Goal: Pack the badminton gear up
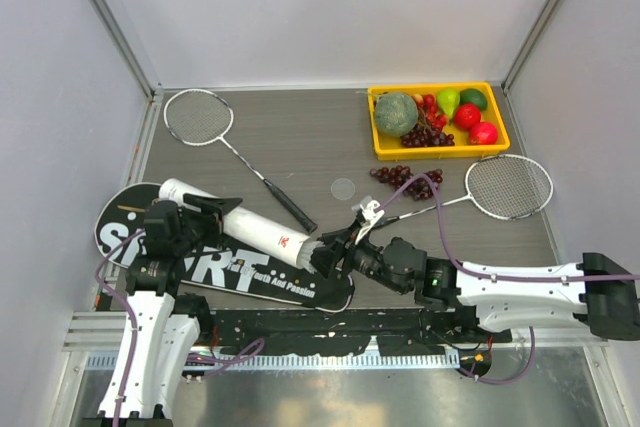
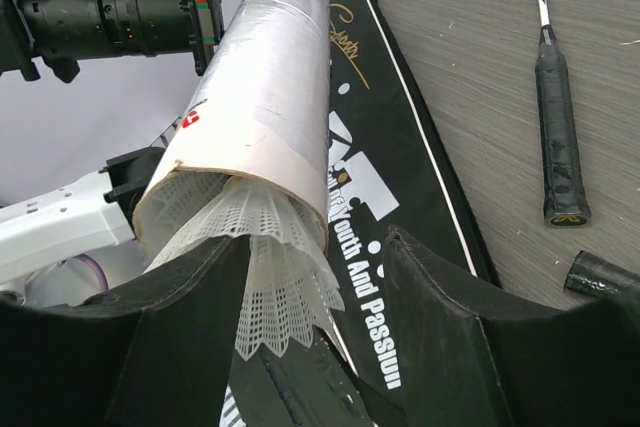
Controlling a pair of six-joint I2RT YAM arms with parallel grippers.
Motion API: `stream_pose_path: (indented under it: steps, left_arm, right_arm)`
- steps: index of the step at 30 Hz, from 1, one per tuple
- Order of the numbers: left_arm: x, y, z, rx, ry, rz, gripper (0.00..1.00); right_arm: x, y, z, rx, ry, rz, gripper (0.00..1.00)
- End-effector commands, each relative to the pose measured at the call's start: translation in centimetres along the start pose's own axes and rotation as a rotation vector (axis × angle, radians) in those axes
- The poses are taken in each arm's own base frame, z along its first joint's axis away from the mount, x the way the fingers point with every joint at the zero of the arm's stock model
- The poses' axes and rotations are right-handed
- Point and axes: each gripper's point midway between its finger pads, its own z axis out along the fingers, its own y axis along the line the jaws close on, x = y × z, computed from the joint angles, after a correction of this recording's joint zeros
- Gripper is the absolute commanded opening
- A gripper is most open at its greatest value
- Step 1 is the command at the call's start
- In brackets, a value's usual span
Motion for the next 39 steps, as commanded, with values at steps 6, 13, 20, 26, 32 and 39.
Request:
stream_pose_path:
  steps: [6,13,20,26,32,39]
  left_arm:
    - [0.4,-2.0,-0.9,0.069,0.012,-0.004,0.00]
    - [0.4,-1.9,-0.9,0.073,0.013,0.004,0.00]
    - [0.5,-2.3,-1.1,0.085,0.014,0.014,0.00]
    - [0.4,-2.4,-1.2,0.083,0.010,0.007,0.00]
    - [-0.1,-3.0,-1.2,0.088,-0.018,0.005,0.00]
    - [-0.1,-3.3,-1.4,0.094,-0.018,0.001,0.00]
  right_arm:
    - [-2.3,1.7,3.0,-0.019,-0.126,0.068,0.60]
    - [-2.4,2.5,4.9,-0.021,-0.132,0.066,0.60]
    - [-1.7,1.5,5.3,0.034,-0.112,0.064,0.49]
    - [-1.8,1.1,4.5,0.055,-0.102,0.068,0.62]
    - [-2.1,1.3,2.2,0.013,-0.076,0.071,0.65]
    - [-3.2,0.7,-0.2,0.000,-0.109,0.041,0.62]
